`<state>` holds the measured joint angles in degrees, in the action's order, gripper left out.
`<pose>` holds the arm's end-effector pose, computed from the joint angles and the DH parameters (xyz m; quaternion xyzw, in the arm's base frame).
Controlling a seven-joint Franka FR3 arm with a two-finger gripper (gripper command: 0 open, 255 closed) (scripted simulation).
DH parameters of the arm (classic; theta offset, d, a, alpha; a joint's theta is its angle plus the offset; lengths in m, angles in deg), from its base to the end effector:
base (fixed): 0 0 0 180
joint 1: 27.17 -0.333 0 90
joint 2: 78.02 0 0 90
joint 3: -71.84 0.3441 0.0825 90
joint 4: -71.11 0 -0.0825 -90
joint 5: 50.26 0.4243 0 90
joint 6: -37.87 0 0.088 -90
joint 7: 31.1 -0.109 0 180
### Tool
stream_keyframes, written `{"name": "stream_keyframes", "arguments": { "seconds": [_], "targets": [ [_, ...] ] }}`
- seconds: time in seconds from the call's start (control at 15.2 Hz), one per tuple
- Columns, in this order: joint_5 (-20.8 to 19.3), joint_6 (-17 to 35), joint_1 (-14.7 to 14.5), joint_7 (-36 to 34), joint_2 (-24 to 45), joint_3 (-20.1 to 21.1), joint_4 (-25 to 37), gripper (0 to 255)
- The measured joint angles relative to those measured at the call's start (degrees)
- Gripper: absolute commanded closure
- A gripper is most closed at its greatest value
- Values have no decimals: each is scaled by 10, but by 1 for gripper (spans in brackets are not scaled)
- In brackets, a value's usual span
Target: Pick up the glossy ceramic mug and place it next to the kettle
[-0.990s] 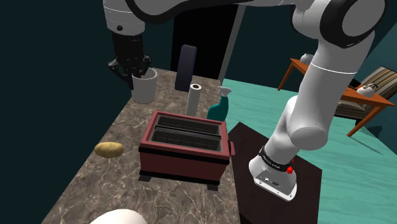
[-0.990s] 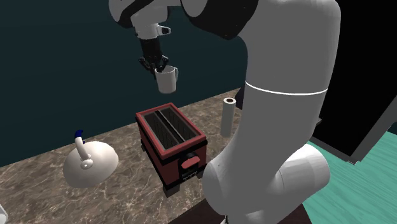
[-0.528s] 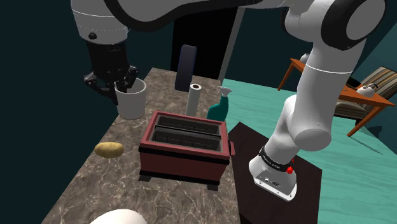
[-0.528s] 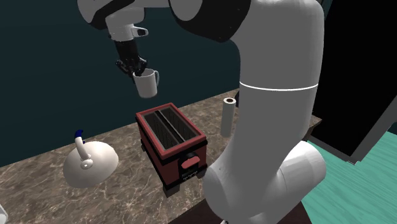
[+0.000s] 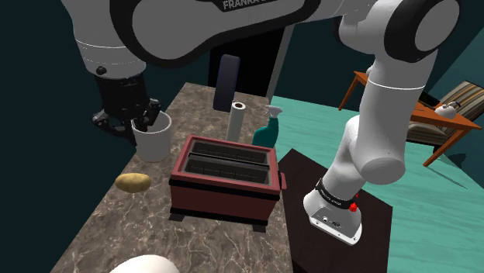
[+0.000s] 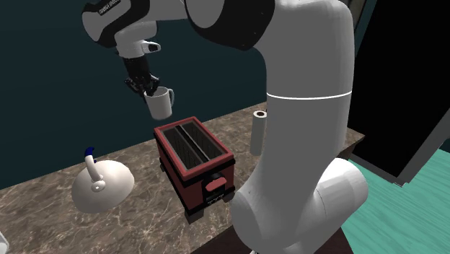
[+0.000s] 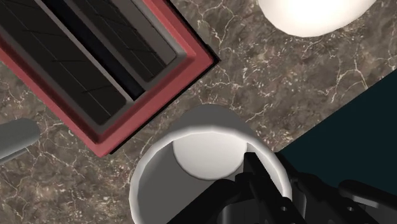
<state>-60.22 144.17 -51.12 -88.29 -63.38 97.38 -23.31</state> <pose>0.4676 0.4868 0.4863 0.9984 -0.0475 0.0164 0.0257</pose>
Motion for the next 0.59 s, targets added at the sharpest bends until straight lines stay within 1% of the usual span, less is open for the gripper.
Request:
{"name": "stream_keyframes", "arguments": {
  "seconds": [0.59],
  "targets": [
    [-10,63,1,-8,15,-4,-50,255]
  ]
}}
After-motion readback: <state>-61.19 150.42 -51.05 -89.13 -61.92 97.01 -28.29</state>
